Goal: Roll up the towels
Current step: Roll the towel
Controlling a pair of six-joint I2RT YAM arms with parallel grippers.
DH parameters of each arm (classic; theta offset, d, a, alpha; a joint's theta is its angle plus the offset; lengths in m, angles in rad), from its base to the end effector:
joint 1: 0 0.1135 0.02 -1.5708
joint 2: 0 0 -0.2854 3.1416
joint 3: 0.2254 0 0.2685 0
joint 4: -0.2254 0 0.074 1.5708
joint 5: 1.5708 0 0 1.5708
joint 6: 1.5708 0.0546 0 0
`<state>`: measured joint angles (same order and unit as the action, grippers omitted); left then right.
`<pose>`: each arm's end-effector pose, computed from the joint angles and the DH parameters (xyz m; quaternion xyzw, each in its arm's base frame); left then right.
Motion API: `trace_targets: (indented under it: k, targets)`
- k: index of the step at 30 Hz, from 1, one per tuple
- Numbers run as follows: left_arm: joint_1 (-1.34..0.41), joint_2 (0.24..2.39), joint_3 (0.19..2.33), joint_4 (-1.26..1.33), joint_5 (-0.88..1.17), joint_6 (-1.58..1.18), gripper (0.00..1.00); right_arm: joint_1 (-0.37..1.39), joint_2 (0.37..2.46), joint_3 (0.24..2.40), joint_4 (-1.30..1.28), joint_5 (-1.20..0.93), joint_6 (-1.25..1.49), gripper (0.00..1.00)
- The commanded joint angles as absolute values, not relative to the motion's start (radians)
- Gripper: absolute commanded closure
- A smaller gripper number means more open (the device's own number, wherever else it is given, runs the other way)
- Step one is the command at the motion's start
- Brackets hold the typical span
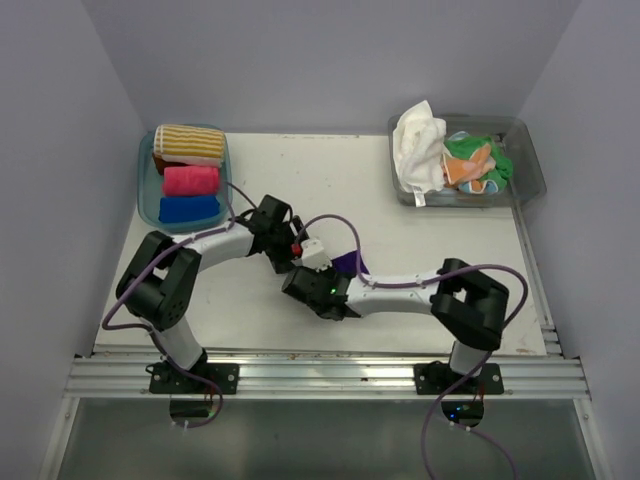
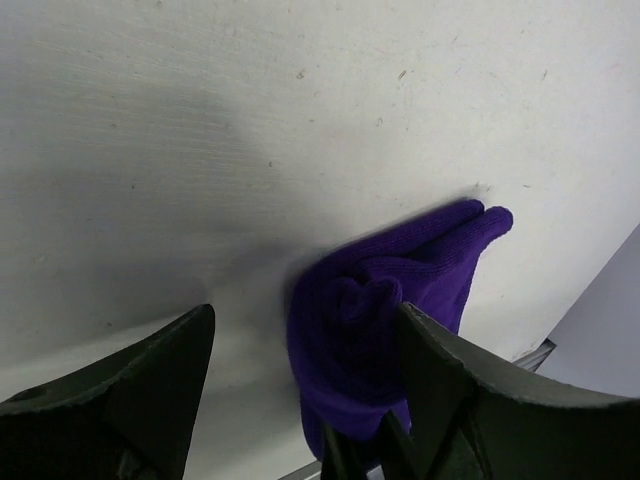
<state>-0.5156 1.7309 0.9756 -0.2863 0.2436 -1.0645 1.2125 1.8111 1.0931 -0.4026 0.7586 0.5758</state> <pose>0.3078 -0.1896 0.1499 -0.2291 0.9308 -0.2669 0.0994 0.1663 0.3370 0.1614 -0.2049 0.8859 -0.0644 0.4112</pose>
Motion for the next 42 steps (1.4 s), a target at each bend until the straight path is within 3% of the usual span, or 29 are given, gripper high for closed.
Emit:
trace_targets:
  k: [1,13,19,26,34,38,42]
  targets:
    - [-0.483,1.649,0.982,-0.318,0.236,-1.037,0.24,1.119,1.718,0.974,-0.27,0.545,0.724,0.94]
    - [-0.471,1.611,0.971,-0.324,0.248,-1.023,0.24,0.868,1.493,0.685,-0.003,0.146,0.954,1.0]
    - [-0.482,1.608,0.95,-0.304,0.298,-0.997,0.24,0.759,1.477,0.517,0.303,-0.049,1.129,1.0]
    - [-0.508,1.644,0.946,-0.239,0.408,-0.945,0.23,0.698,1.558,0.379,0.691,-0.211,1.249,1.0]
    - [-0.518,1.723,0.965,-0.19,0.488,-0.928,0.25,0.698,1.721,0.426,0.9,-0.423,1.226,1.0]
    - [-0.52,1.726,0.936,-0.176,0.494,-0.933,0.3,0.695,1.824,0.449,1.105,-0.494,1.275,1.0]
    - [-0.52,1.715,0.917,-0.164,0.488,-0.946,0.45,0.696,1.936,0.488,1.253,-0.56,1.336,1.0]
